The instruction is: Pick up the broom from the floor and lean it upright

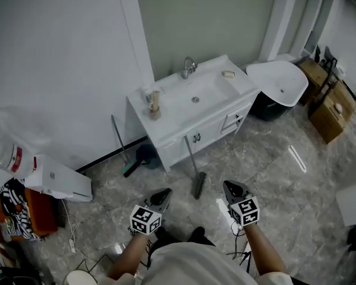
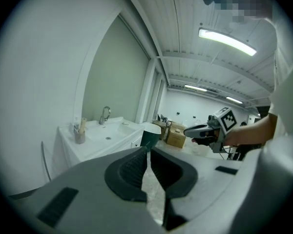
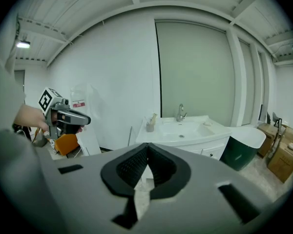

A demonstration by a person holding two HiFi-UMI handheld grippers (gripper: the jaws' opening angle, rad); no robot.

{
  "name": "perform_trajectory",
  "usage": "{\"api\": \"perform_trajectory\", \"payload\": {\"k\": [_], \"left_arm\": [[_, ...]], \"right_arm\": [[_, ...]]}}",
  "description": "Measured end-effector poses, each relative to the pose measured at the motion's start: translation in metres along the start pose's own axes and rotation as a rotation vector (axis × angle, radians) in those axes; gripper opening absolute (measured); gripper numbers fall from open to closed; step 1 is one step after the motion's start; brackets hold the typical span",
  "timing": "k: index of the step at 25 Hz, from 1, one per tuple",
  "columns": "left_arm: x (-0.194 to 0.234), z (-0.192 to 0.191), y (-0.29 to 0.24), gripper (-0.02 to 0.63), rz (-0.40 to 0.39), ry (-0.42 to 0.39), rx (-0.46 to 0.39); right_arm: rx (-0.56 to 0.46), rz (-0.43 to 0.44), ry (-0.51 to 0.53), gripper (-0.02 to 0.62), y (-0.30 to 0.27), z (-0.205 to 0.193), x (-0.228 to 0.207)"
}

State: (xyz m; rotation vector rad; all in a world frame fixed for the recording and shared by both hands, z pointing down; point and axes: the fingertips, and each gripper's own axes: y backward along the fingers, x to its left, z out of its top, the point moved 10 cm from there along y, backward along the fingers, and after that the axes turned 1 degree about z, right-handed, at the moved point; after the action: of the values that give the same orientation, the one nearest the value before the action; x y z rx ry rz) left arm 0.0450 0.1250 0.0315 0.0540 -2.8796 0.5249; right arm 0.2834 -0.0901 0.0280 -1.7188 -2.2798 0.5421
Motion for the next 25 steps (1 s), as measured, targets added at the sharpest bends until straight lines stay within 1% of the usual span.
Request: {"api": "perform_trajectory", "payload": {"k": [4,8,12,18,25], "left_arm": [[0.007,0.016,0.027,0.021,-0.01,0.003,-0.046],[0.018,0.028,0.054,0.021,-0.01,-0.032,-0.07],[0.026,0.039,0.071,0.021,-0.031,-0.072,-0.087],[0.035,0.039,0.08,0.021,-0.042,-0.081,-0.092],[0.035,0.035,0.084,0.021,-0.037,-0.061,-0.093]], "right_arm": [[-0.018,-0.031,0.013,0.002,0.016,0.018,0.023],[-0.058,-0.044,0.014,0.002,0.026,0.034,0.052],[-0.112,-0.071,0.02,0.002,0.03,0.045,0.068],[-0.134,-0.096,0.024,-0.002,0.039,0.049,0.082],[-0.151,-0.116,0.003,-0.002,0.05,0.049,0.084]]}}
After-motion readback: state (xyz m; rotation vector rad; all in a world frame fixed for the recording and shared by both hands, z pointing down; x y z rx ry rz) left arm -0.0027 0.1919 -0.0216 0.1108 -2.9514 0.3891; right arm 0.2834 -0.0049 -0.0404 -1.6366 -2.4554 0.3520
